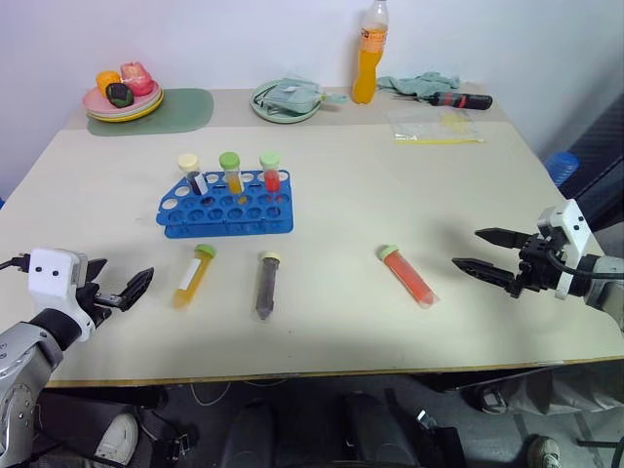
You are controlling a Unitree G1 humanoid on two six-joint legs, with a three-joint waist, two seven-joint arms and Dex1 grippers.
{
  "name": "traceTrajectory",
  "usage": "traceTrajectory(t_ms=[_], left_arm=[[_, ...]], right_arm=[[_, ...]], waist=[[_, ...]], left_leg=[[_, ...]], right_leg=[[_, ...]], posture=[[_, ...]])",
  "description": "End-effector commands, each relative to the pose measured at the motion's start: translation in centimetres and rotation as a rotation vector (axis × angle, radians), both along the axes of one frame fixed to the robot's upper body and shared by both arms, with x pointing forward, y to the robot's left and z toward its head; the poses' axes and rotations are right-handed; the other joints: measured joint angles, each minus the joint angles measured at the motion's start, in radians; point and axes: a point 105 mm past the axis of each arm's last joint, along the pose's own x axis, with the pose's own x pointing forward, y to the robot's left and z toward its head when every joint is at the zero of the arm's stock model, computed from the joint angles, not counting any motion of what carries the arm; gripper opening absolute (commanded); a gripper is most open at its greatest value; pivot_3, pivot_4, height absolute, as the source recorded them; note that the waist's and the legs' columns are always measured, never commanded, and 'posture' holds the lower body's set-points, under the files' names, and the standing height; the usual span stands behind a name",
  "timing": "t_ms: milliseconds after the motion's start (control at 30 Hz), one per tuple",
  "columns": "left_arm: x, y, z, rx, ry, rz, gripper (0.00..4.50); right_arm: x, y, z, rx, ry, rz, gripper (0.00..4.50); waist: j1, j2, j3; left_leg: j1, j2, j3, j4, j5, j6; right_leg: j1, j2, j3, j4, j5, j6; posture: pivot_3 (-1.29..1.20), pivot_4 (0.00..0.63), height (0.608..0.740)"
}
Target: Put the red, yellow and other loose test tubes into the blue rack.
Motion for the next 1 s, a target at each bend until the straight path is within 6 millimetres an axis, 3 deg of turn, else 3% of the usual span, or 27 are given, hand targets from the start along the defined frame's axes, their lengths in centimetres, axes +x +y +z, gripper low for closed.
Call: traceTrajectory(t_ms=[33, 267, 433, 600, 700, 833, 900, 1000], left_arm=[[0.2, -0.2, 0.8, 0.011, -0.038, -0.002, 4.38], [0.2, -0.5, 1.0, -0.001, -0.058, -0.003, 4.38], [0.5, -2.0, 1.4, -0.027, -0.090, -0.056, 4.38], [1.6, -4.7, 1.7, -0.015, -0.093, -0.205, 4.38], [2.2, -6.5, 1.5, -0.016, -0.087, -0.309, 4.38], [2.1, -10.7, 1.4, -0.027, -0.070, -0.539, 4.38], [2.0, -11.5, 1.0, -0.020, -0.053, -0.603, 4.38], [2.5, -12.7, 0.3, -0.022, -0.037, -0.660, 4.38]], right_arm=[[0.2, 0.5, 1.8, -0.009, -0.067, 0.013, 4.43], [0.7, 0.9, 1.9, -0.006, -0.078, 0.010, 4.43], [0.9, 1.3, 2.1, -0.025, -0.087, -0.004, 4.43], [-0.1, 2.5, 2.4, -0.038, -0.076, -0.032, 4.43], [-1.7, 4.0, 2.6, -0.045, -0.039, -0.001, 4.43], [-3.6, 7.2, 2.9, -0.137, 0.030, 0.069, 4.43], [-4.2, 8.4, 2.5, -0.199, 0.061, 0.078, 4.43], [-2.8, 9.3, 0.7, -0.270, 0.226, -0.077, 4.43]], waist=[[0.000, 0.000, 0.000], [0.001, 0.000, 0.000], [0.001, 0.000, 0.000], [0.009, 0.000, 0.000], [0.021, 0.001, -0.001], [0.025, 0.001, -0.001], [0.023, 0.001, -0.001], [0.015, 0.000, -0.001]], left_leg=[[0.000, 0.000, 0.000, 0.000, 0.000, 0.000], [0.000, 0.000, 0.000, 0.000, 0.000, 0.000], [0.000, 0.000, 0.000, 0.000, 0.000, 0.000], [0.000, 0.000, 0.000, 0.001, 0.000, 0.000], [0.000, 0.000, -0.001, 0.001, 0.000, 0.000], [0.000, 0.000, 0.000, 0.001, 0.000, 0.000], [0.000, 0.000, 0.000, 0.001, 0.000, 0.000], [0.000, 0.000, 0.000, 0.001, 0.000, 0.000]], right_leg=[[0.000, 0.000, 0.000, 0.000, 0.000, 0.000], [0.000, 0.000, 0.000, 0.000, 0.001, 0.001], [0.000, 0.000, 0.000, 0.000, 0.001, 0.002], [0.000, 0.000, 0.000, 0.001, 0.001, 0.003], [0.000, 0.000, 0.000, 0.001, 0.002, 0.003], [0.000, 0.000, 0.000, 0.001, 0.002, 0.003], [0.000, 0.000, 0.000, 0.001, 0.001, 0.001], [0.000, 0.001, 0.000, 0.001, 0.000, -0.001]], posture=[[0.00, 0.150, 0.740], [0.00, 0.150, 0.740], [0.00, 0.150, 0.740], [0.00, 0.150, 0.740], [0.00, 0.150, 0.740], [0.00, 0.150, 0.740], [0.00, 0.150, 0.740], [0.00, 0.150, 0.740]])
